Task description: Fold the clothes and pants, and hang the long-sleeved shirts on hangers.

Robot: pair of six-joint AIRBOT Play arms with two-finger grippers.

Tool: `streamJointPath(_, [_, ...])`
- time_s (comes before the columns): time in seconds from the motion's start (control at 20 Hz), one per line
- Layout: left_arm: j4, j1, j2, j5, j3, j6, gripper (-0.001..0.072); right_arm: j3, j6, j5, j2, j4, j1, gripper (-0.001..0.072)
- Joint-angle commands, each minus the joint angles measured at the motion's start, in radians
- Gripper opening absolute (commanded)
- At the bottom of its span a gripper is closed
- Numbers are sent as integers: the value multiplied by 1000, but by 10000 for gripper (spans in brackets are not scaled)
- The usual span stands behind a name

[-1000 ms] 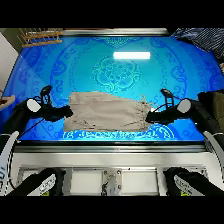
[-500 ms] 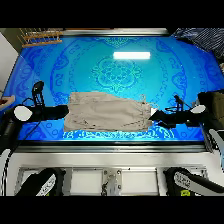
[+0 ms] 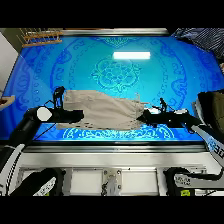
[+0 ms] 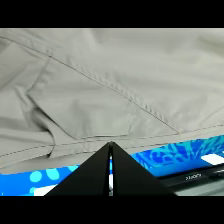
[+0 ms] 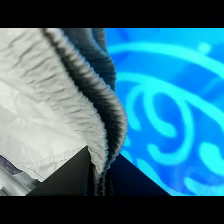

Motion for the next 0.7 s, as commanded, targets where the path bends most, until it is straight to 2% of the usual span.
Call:
streamJointPath(0.0, [-2,-60,-70,6,46,-11,5,-1,-40,-18,-5,43,37,17])
streamJointPath(0.1, [-1,-97,-122,2,91,-11,5,6,-17,0,24,-10,20,16])
streamJointPath(0.15, [-1,-114,-147,1,110,-11,6,23,30,17,46,-86,3,17])
streamJointPath(0.3, [-2,-180,-250,11,187,-11,5,145,248,159,150,-473,-71,16])
streamJointPath(0.45, [-3,-265,-382,42,298,-16,5,337,403,361,239,-785,-92,16])
streamJointPath(0.65, [-30,-388,-563,82,471,-38,5,579,460,603,269,-878,-81,17])
